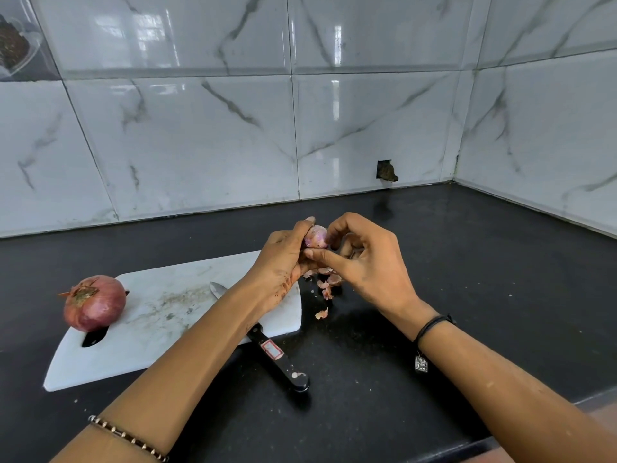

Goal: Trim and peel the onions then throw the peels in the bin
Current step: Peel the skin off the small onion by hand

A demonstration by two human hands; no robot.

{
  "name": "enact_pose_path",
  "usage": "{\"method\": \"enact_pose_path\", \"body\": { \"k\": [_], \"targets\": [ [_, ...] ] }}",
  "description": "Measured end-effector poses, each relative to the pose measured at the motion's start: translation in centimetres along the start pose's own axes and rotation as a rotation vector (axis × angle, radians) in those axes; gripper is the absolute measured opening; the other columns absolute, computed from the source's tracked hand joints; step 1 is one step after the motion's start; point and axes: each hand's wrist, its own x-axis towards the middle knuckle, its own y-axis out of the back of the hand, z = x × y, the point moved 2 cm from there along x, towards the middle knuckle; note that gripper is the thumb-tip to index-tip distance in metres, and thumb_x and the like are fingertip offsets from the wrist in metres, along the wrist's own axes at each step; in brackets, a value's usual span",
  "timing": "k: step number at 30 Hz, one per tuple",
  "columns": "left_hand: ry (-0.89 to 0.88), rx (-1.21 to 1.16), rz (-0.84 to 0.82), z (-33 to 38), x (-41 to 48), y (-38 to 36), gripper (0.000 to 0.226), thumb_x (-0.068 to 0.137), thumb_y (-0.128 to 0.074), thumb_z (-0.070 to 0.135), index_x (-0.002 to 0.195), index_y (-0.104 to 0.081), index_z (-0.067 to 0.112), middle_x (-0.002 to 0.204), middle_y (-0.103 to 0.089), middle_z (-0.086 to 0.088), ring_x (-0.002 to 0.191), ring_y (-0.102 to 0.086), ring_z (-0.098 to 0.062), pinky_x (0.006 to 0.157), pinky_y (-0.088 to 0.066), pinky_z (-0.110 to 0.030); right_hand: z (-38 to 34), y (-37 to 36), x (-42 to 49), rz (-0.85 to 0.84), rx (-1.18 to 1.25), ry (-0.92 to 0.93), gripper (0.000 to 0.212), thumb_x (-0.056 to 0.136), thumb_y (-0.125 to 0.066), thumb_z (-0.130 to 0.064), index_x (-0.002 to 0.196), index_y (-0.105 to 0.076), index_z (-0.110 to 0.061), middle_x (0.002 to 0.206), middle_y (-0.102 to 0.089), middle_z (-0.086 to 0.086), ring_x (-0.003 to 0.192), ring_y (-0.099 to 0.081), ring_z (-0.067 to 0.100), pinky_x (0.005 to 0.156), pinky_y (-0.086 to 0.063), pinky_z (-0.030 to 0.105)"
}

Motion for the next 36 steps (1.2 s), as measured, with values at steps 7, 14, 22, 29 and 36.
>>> {"method": "enact_pose_path", "body": {
  "k": [7,14,22,29,36],
  "targets": [
    [-0.005,-0.037,-0.017,0.4,-0.3,0.1,0.038,0.104,-0.056,0.030,0.086,-0.077,0.004,0.090,-0.076,-0.019,0.078,-0.074,-0.018,0.074,-0.062,-0.028,-0.1,0.2,0.1,0.038,-0.037,-0.020,0.032,0.075,-0.091,-0.031,0.087,-0.064,-0.016,0.069,-0.063,-0.007,0.051,-0.057,0.011,0.055,-0.047,0.021],
    [-0.017,-0.022,0.015,0.2,0.0,0.7,0.037,0.104,-0.055,0.034,0.091,-0.074,0.005,0.081,-0.075,-0.010,0.070,-0.071,-0.014,0.074,-0.060,-0.032,0.2,0.4,0.4,0.016,-0.048,0.052,0.027,0.082,-0.087,-0.024,0.104,-0.075,-0.016,0.092,-0.073,-0.008,0.071,-0.069,0.014,0.063,-0.054,0.021],
    [-0.036,0.005,0.053,0.0,0.3,1.0,0.033,0.103,-0.057,0.030,0.093,-0.073,0.003,0.062,-0.066,-0.005,0.056,-0.061,-0.009,0.067,-0.061,-0.026,0.3,0.6,0.3,0.009,-0.097,0.098,0.017,0.085,-0.083,-0.022,0.100,-0.080,-0.015,0.090,-0.073,-0.008,0.079,-0.070,0.009,0.072,-0.058,0.029],
    [-0.045,0.049,0.051,-0.1,0.5,1.0,0.036,0.103,-0.056,0.030,0.093,-0.074,0.000,0.057,-0.063,-0.003,0.055,-0.058,-0.010,0.063,-0.058,-0.027,0.5,0.4,0.3,-0.017,-0.065,0.067,0.011,0.086,-0.082,-0.021,0.094,-0.080,-0.015,0.085,-0.071,-0.007,0.070,-0.066,0.010,0.065,-0.054,0.025],
    [-0.058,0.021,0.054,-0.1,0.5,0.8,0.034,0.104,-0.056,0.029,0.093,-0.074,0.002,0.057,-0.061,-0.002,0.053,-0.057,-0.009,0.058,-0.055,-0.025,0.3,0.3,0.4,-0.017,-0.146,0.078,0.014,0.087,-0.082,-0.022,0.097,-0.076,-0.013,0.092,-0.069,-0.006,0.071,-0.065,0.012,0.065,-0.051,0.015]
  ]
}}
